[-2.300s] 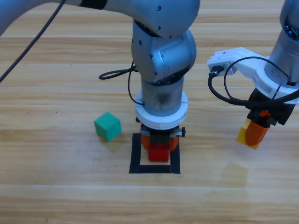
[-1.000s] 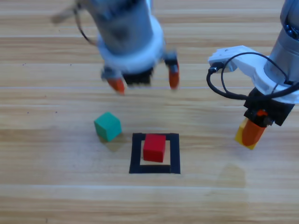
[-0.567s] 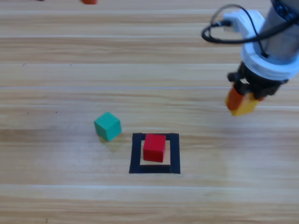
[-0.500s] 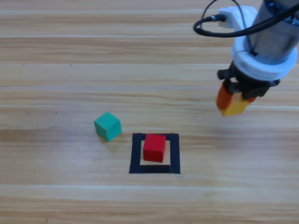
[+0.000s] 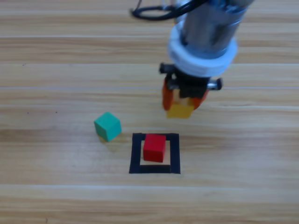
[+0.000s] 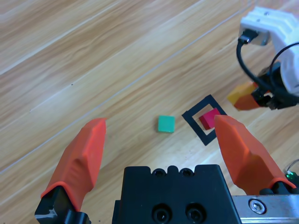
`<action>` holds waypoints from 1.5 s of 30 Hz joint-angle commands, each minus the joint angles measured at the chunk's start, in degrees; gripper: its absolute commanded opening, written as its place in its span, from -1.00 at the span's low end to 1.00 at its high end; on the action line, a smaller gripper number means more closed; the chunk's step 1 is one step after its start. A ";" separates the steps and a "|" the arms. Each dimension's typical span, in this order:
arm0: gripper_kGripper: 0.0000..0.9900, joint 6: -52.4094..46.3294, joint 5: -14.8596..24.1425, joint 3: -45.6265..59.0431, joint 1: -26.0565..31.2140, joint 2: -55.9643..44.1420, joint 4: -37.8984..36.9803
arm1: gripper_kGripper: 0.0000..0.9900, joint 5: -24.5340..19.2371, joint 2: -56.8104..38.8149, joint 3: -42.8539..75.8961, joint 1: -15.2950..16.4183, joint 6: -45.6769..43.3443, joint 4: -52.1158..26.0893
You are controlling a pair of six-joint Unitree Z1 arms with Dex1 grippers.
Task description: Stack the blocks in the rectangular block: red at the bottom, yellow in the middle, green on top
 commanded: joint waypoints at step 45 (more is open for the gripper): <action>1.00 -0.09 -8.66 3.39 6.78 6.53 -0.33 | -1.00 3.06 21.69 -22.50 2.50 11.79 11.13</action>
